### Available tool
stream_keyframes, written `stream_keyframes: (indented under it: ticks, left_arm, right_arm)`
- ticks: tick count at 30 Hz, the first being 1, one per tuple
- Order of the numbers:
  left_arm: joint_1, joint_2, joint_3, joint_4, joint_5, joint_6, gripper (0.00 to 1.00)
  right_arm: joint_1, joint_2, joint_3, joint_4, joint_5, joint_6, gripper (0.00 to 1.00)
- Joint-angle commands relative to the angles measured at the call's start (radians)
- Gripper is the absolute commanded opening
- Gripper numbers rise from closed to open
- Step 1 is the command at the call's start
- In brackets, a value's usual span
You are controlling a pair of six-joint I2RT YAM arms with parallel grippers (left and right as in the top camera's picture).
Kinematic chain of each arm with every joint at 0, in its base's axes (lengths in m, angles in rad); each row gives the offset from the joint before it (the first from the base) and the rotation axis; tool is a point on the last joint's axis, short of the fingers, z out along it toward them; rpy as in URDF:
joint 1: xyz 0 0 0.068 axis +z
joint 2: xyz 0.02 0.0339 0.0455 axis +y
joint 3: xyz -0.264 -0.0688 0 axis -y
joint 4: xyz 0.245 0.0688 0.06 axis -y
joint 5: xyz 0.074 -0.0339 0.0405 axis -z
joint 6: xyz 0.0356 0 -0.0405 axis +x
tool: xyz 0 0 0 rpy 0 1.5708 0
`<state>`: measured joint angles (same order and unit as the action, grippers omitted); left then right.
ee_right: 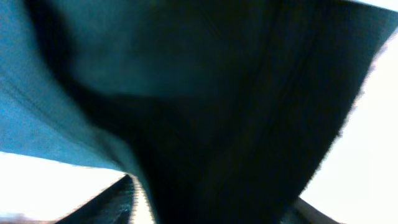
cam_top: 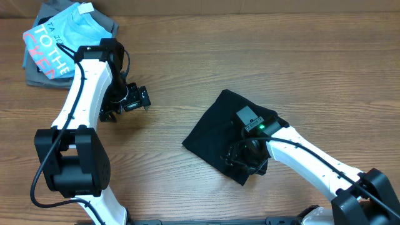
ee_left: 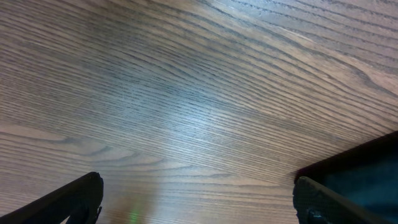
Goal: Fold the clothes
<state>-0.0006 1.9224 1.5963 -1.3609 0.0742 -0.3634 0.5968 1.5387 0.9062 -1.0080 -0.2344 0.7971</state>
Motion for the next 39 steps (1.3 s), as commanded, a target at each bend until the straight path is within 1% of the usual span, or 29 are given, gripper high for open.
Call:
stream_keyframes:
  ticks: [1,2,3,4,5,6,12,14,16,18,21,25,28,29,30,31,32,33,34,35,36,37,38,39]
  left_arm:
    - [-0.006,-0.015,-0.004,0.0,0.004,0.012,1.0]
    - [-0.006,-0.015,-0.004,0.0,0.004,0.012,1.0]
    - [-0.006,-0.015,-0.004,0.0,0.004,0.013,1.0]
    - [-0.006,-0.015,-0.004,-0.001,0.004,0.012,1.0]
    - [-0.006,-0.015,-0.004,-0.002,0.004,0.013,1.0]
    - [-0.006,-0.015,-0.004,-0.003,0.004,0.013,1.0]
    - [-0.006,-0.015,-0.004,-0.003,0.004,0.013,1.0]
    - [-0.006,-0.015,-0.004,-0.003,0.004,0.012,1.0]
    - [-0.006,-0.015,-0.004,-0.003,0.004,0.012,1.0]
    - [-0.006,-0.015,-0.004,-0.004,0.004,0.013,1.0]
    - [-0.006,-0.015,-0.004,-0.004,0.004,0.012,1.0]
    - [-0.006,-0.015,-0.004,-0.004,0.004,0.012,1.0]
    - [-0.006,-0.015,-0.004,-0.003,0.004,0.012,1.0]
    - [-0.006,-0.015,-0.004,-0.003,0.004,0.012,1.0]
    - [-0.006,-0.015,-0.004,-0.003,0.004,0.012,1.0]
    - [-0.006,-0.015,-0.004,-0.003,0.004,0.012,1.0]
    - [-0.006,-0.015,-0.004,-0.003,0.004,0.012,1.0]
    - [-0.006,-0.015,-0.004,-0.003,0.005,0.012,1.0]
    - [-0.006,-0.015,-0.004,-0.003,0.005,0.012,1.0]
    - [-0.006,-0.015,-0.004,-0.003,0.005,0.012,1.0]
    - [-0.006,-0.015,-0.004,-0.003,0.004,0.012,1.0]
    - [-0.006,-0.015,-0.004,-0.005,0.004,0.012,1.0]
    - [-0.006,-0.015,-0.004,-0.008,0.004,0.013,1.0]
    - [-0.006,-0.015,-0.004,-0.011,0.004,0.013,1.0]
  right_arm:
    - [0.003,0.003,-0.011,-0.01,0.012,0.015,0.46]
    - [0.003,0.003,-0.011,-0.021,0.013,0.015,0.38]
    - [0.003,0.003,-0.011,-0.029,0.014,0.015,0.27]
    - [0.003,0.003,-0.011,-0.04,0.016,0.015,0.19]
    - [0.003,0.003,-0.011,-0.05,0.02,0.015,0.08]
    - [0.003,0.003,-0.013,-0.063,0.027,0.015,0.04]
    - [0.003,0.003,-0.055,-0.106,0.056,0.019,0.04]
    - [0.003,0.003,-0.08,-0.106,0.054,0.024,0.13]
    - [0.003,0.003,-0.106,-0.109,0.055,0.042,0.27]
    - [0.001,0.003,-0.117,-0.145,0.082,0.06,0.27]
    - [-0.01,0.001,-0.108,-0.226,0.14,0.126,0.27]
    - [-0.023,-0.011,-0.043,-0.385,0.241,0.207,0.33]
    - [-0.023,-0.036,0.037,-0.443,0.268,0.206,0.37]
    - [-0.023,-0.049,0.07,-0.441,0.268,0.2,0.4]
    - [-0.023,-0.06,0.094,-0.434,0.268,0.196,0.48]
    - [-0.023,-0.072,0.124,-0.418,0.267,0.184,0.64]
    - [-0.023,-0.085,0.157,-0.389,0.267,0.154,0.76]
    - [-0.024,-0.095,0.185,-0.345,0.267,0.111,0.81]
    - [-0.028,-0.1,0.204,-0.298,0.267,0.078,0.81]
    - [-0.034,-0.101,0.214,-0.249,0.267,0.046,0.78]
    - [-0.043,-0.101,0.216,-0.204,0.267,0.017,0.72]
    - [-0.058,-0.098,0.214,-0.162,0.268,-0.003,0.61]
    - [-0.077,-0.091,0.213,-0.141,0.267,-0.01,0.53]
    - [-0.097,-0.082,0.213,-0.129,0.267,-0.01,0.47]
